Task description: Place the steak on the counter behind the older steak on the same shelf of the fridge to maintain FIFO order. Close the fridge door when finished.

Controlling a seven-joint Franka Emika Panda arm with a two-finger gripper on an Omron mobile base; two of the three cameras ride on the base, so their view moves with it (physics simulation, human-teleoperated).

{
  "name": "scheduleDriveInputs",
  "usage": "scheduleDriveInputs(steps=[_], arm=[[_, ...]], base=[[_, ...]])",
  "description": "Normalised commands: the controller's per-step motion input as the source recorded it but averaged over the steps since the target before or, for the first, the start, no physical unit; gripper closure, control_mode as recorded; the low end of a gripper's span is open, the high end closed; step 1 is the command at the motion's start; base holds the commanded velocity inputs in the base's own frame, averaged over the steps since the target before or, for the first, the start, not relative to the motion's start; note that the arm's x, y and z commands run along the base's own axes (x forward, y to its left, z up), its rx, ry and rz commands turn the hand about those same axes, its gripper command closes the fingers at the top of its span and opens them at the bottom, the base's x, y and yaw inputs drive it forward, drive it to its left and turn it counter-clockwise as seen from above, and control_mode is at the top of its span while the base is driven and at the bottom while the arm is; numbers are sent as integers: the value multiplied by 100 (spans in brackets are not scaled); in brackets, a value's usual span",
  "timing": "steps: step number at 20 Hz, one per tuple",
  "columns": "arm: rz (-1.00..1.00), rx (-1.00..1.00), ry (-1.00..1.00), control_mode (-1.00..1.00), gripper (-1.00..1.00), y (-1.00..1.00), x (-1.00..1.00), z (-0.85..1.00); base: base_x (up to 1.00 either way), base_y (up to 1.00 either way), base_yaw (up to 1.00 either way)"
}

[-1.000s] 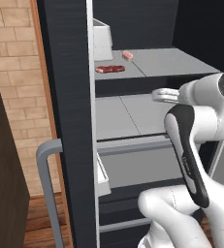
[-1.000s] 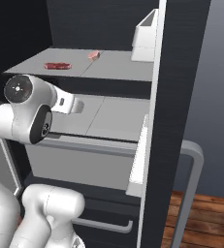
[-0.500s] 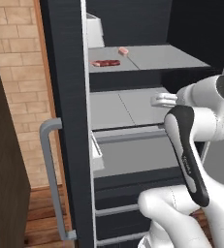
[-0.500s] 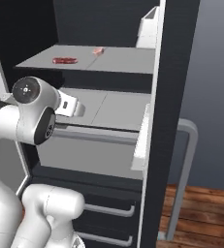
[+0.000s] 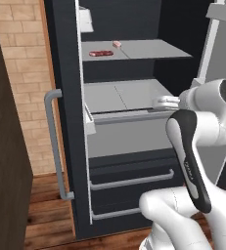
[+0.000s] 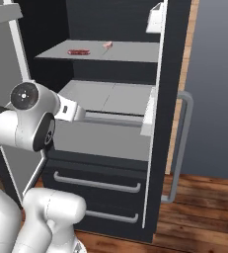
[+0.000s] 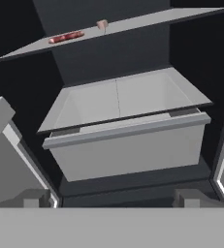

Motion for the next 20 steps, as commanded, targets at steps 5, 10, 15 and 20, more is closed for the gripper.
scheduleDriveInputs(steps=[5,10,15,20], arm=[[0,0,0,100,-100,0,0,0],[0,0,0,100,-100,0,0,0],[0,0,0,100,-100,0,0,0],[0,0,0,100,-100,0,0,0]], base=[[0,0,0],[36,0,0],[3,-14,0],[0,-13,0]])
